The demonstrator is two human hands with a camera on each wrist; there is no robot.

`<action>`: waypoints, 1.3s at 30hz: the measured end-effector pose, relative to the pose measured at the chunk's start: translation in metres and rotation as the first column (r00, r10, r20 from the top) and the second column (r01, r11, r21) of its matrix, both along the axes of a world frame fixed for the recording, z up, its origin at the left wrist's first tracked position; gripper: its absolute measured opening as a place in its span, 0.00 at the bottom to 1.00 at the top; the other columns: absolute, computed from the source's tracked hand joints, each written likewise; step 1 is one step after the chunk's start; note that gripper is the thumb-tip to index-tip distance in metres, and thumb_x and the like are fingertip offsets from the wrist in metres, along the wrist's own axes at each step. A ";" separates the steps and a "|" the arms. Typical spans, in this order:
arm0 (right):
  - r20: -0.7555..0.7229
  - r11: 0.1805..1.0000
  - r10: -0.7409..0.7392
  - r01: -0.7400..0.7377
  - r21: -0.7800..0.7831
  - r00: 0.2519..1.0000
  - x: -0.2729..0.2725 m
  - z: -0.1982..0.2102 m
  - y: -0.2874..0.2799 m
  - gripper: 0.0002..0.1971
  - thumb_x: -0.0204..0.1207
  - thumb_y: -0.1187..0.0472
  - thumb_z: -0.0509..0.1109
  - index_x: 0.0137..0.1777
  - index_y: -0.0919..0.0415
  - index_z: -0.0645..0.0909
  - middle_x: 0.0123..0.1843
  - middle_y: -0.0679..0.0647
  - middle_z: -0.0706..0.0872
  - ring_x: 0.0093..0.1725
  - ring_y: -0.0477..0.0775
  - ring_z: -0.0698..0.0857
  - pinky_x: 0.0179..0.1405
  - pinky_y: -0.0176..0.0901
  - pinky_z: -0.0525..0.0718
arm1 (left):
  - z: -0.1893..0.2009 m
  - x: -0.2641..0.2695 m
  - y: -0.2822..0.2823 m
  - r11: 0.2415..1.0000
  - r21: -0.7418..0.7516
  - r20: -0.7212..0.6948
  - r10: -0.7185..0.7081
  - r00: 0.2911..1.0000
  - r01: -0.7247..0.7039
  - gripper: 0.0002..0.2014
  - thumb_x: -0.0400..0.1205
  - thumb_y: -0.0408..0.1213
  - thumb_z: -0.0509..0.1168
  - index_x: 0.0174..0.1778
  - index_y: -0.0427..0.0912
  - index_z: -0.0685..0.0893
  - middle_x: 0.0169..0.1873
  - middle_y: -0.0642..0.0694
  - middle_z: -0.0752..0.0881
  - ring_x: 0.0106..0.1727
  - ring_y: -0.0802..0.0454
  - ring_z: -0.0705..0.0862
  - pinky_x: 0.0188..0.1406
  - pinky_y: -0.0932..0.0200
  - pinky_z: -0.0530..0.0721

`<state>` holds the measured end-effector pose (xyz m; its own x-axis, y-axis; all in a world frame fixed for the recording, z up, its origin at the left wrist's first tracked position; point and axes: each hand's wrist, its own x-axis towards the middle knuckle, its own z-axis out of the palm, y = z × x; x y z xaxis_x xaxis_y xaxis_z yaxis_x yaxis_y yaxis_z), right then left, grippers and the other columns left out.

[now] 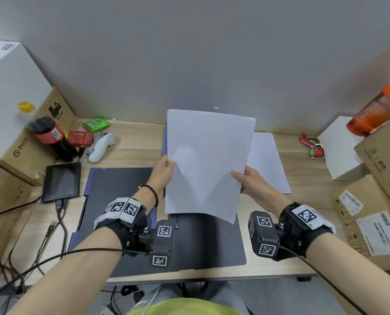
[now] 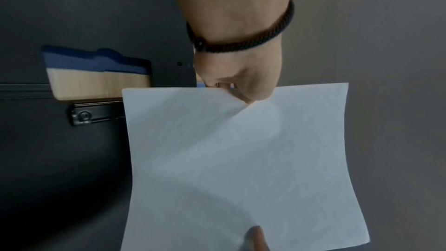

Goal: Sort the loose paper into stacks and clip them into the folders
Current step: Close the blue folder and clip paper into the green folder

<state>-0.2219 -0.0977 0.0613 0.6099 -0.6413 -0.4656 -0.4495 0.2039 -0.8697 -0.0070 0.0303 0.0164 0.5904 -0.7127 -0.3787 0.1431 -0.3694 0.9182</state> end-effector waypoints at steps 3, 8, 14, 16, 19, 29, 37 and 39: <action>-0.072 0.999 0.049 -0.047 0.025 0.996 -0.004 -0.016 0.011 0.10 0.84 0.59 0.58 0.61 0.48 0.78 0.58 0.48 0.88 0.56 0.51 0.86 0.58 0.51 0.84 | -0.015 -0.003 0.008 0.996 0.083 -0.036 -0.026 0.999 0.028 0.12 0.84 0.36 0.54 0.54 0.36 0.79 0.48 0.43 0.79 0.49 0.48 0.77 0.50 0.51 0.75; -0.206 1.000 0.009 -0.007 0.010 0.978 -0.021 -0.053 0.021 0.15 0.81 0.64 0.57 0.63 0.56 0.80 0.51 0.55 0.87 0.47 0.56 0.85 0.44 0.47 0.80 | -0.035 -0.013 0.026 0.983 0.172 -0.187 -0.037 0.982 0.070 0.13 0.84 0.29 0.56 0.60 0.39 0.82 0.49 0.43 0.87 0.42 0.49 0.84 0.42 0.57 0.82; -0.322 0.996 -0.016 0.043 0.075 0.947 -0.048 -0.086 0.024 0.12 0.81 0.68 0.58 0.57 0.57 0.80 0.44 0.54 0.86 0.40 0.55 0.85 0.36 0.41 0.80 | -0.074 -0.022 0.050 0.921 0.390 -0.133 0.061 0.989 -0.004 0.09 0.82 0.29 0.62 0.55 0.44 0.80 0.47 0.40 0.82 0.34 0.48 0.79 0.41 0.56 0.83; -0.358 0.993 -0.025 0.064 0.095 0.933 -0.055 -0.096 0.023 0.12 0.81 0.66 0.58 0.59 0.59 0.80 0.46 0.57 0.86 0.43 0.58 0.85 0.41 0.44 0.80 | -0.083 -0.029 0.051 0.902 0.430 -0.090 -0.001 0.996 0.040 0.10 0.80 0.30 0.66 0.54 0.45 0.78 0.49 0.41 0.83 0.33 0.48 0.79 0.42 0.55 0.82; -0.384 0.991 -0.025 0.073 0.112 0.923 -0.059 -0.106 0.023 0.12 0.81 0.66 0.57 0.59 0.60 0.80 0.46 0.57 0.85 0.43 0.58 0.84 0.42 0.45 0.79 | -0.092 -0.035 0.046 0.861 0.499 0.054 -0.147 0.988 0.101 0.13 0.77 0.36 0.70 0.57 0.45 0.80 0.52 0.44 0.84 0.44 0.48 0.80 0.56 0.55 0.81; -0.330 0.987 -0.025 0.076 0.143 0.944 -0.052 -0.116 0.025 0.13 0.83 0.67 0.56 0.61 0.56 0.78 0.45 0.49 0.84 0.40 0.49 0.82 0.34 0.38 0.77 | -0.097 -0.035 0.032 0.788 0.615 0.363 -0.319 0.876 0.032 0.12 0.71 0.42 0.74 0.44 0.48 0.77 0.47 0.48 0.79 0.43 0.47 0.79 0.39 0.58 0.74; -0.310 0.989 -0.055 0.093 0.111 0.949 -0.048 -0.121 0.026 0.18 0.85 0.67 0.54 0.70 0.53 0.74 0.52 0.48 0.82 0.46 0.48 0.81 0.39 0.36 0.78 | -0.090 -0.032 0.031 0.795 0.604 0.343 -0.324 0.881 0.057 0.12 0.72 0.42 0.73 0.48 0.45 0.82 0.48 0.47 0.85 0.50 0.47 0.82 0.50 0.59 0.76; -0.326 0.992 -0.059 0.091 0.082 0.943 -0.048 -0.123 0.025 0.19 0.84 0.67 0.54 0.73 0.56 0.73 0.59 0.51 0.83 0.51 0.52 0.81 0.42 0.40 0.79 | -0.087 -0.029 0.032 0.796 0.600 0.319 -0.334 0.887 0.084 0.14 0.74 0.42 0.72 0.53 0.44 0.83 0.52 0.46 0.85 0.54 0.46 0.83 0.54 0.58 0.77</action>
<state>-0.2698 -0.0731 -0.0621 0.3687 -0.6228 -0.6900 -0.6830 0.3220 -0.6556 -0.0363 0.0622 -0.0708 0.6355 -0.5731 -0.5174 -0.3212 -0.8056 0.4978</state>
